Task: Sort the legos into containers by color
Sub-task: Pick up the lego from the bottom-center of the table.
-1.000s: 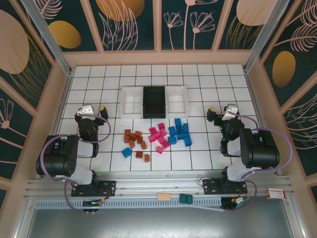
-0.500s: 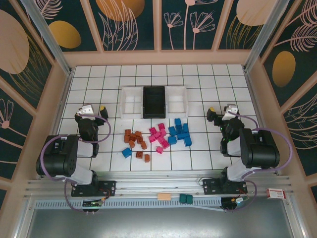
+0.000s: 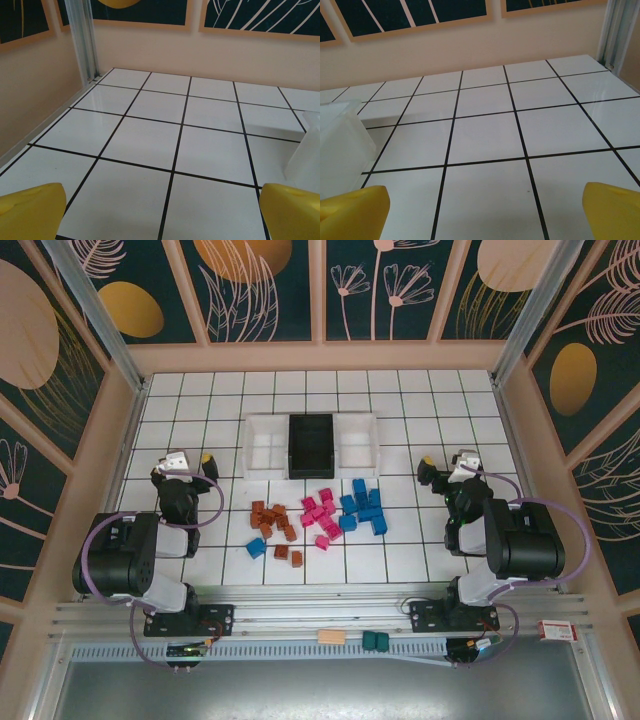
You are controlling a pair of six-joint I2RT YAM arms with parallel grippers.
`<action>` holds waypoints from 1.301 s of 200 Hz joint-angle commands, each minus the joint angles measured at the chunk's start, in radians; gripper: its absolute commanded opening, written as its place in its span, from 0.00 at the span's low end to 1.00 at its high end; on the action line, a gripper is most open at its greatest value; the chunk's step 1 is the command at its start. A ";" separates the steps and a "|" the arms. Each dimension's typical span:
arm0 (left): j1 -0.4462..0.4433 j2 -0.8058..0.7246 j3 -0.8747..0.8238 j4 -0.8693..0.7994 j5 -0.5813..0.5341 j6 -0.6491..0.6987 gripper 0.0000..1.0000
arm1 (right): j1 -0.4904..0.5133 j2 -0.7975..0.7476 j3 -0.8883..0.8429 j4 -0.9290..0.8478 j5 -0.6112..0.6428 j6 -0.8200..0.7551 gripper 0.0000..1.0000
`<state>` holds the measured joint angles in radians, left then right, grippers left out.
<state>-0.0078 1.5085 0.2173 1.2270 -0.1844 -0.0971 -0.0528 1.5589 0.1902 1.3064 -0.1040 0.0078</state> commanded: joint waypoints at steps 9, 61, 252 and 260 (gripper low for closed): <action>-0.006 0.010 0.017 0.046 -0.003 0.009 0.99 | -0.010 0.012 0.017 0.054 -0.007 0.014 0.99; -0.006 0.011 0.018 0.046 -0.003 0.008 0.99 | -0.009 0.011 0.019 0.050 -0.005 0.014 0.99; -0.005 0.010 0.017 0.046 -0.002 0.010 0.99 | -0.015 0.011 0.014 0.060 -0.017 0.021 0.99; -0.006 0.010 0.018 0.046 -0.002 0.010 0.99 | -0.015 0.011 0.014 0.060 -0.017 0.020 0.99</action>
<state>-0.0078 1.5085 0.2173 1.2270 -0.1844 -0.0971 -0.0605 1.5589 0.1902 1.3067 -0.1081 0.0109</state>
